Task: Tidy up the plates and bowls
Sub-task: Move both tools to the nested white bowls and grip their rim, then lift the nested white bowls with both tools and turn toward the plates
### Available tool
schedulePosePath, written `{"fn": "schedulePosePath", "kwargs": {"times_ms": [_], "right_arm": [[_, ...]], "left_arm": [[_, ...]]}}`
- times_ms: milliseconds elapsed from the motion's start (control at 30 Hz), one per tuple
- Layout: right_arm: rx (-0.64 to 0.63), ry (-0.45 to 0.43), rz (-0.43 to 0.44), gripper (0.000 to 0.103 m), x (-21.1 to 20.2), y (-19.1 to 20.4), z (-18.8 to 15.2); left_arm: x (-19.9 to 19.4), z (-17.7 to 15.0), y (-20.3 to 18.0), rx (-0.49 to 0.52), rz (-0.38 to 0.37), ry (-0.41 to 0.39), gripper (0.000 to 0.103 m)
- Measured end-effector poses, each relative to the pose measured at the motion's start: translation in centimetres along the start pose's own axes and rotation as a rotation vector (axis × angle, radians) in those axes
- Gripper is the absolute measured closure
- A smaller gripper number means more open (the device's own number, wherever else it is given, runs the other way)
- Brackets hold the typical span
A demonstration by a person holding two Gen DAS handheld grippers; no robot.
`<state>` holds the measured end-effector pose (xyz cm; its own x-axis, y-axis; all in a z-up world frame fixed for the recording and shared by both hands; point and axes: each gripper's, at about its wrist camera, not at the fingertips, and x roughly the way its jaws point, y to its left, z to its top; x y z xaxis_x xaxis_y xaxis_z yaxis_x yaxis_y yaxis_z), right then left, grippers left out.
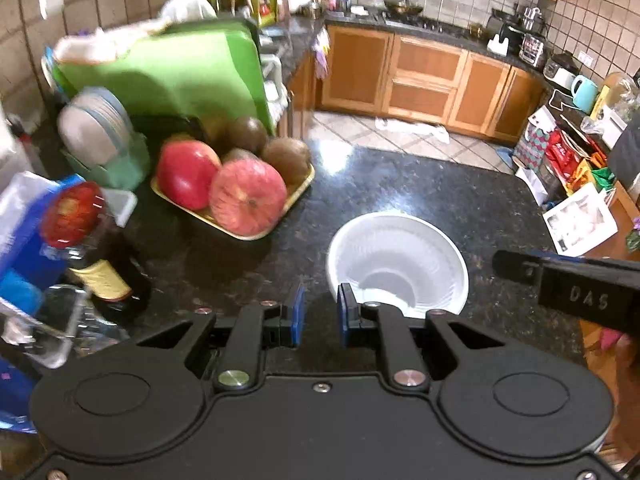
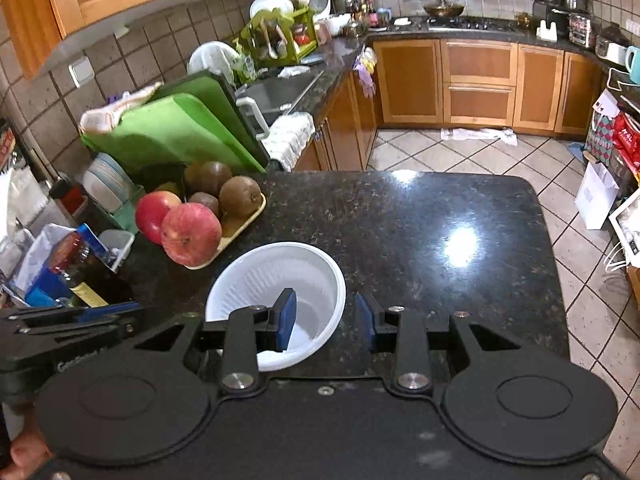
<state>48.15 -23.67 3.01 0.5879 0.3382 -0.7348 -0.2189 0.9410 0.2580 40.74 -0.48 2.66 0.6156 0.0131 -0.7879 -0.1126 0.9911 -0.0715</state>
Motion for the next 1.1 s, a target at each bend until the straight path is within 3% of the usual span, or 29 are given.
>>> {"fn": "schedulePosePath", "kwargs": {"times_ms": [467, 700, 933, 1100], "right_arm": [[0.009, 0.078, -0.024, 0.068, 5.4, -0.6, 0.0], [-0.011, 0.093, -0.026, 0.070, 6.6, -0.5, -0.3], [-0.022, 0.098, -0.040, 0.074, 7.3, -0.5, -0.6], [-0.016, 0.102, -0.046, 0.077, 7.4, -0.9, -0.9]], "left_arm": [[5.4, 2.1, -0.6, -0.035, -0.048, 0.086, 0.079], [6.6, 2.3, -0.9, -0.032, -0.039, 0.093, 0.079], [7.0, 2.2, -0.6, -0.050, -0.096, 0.100, 0.079], [7.4, 2.2, -1.5, -0.015, -0.080, 0.101, 0.079]]}}
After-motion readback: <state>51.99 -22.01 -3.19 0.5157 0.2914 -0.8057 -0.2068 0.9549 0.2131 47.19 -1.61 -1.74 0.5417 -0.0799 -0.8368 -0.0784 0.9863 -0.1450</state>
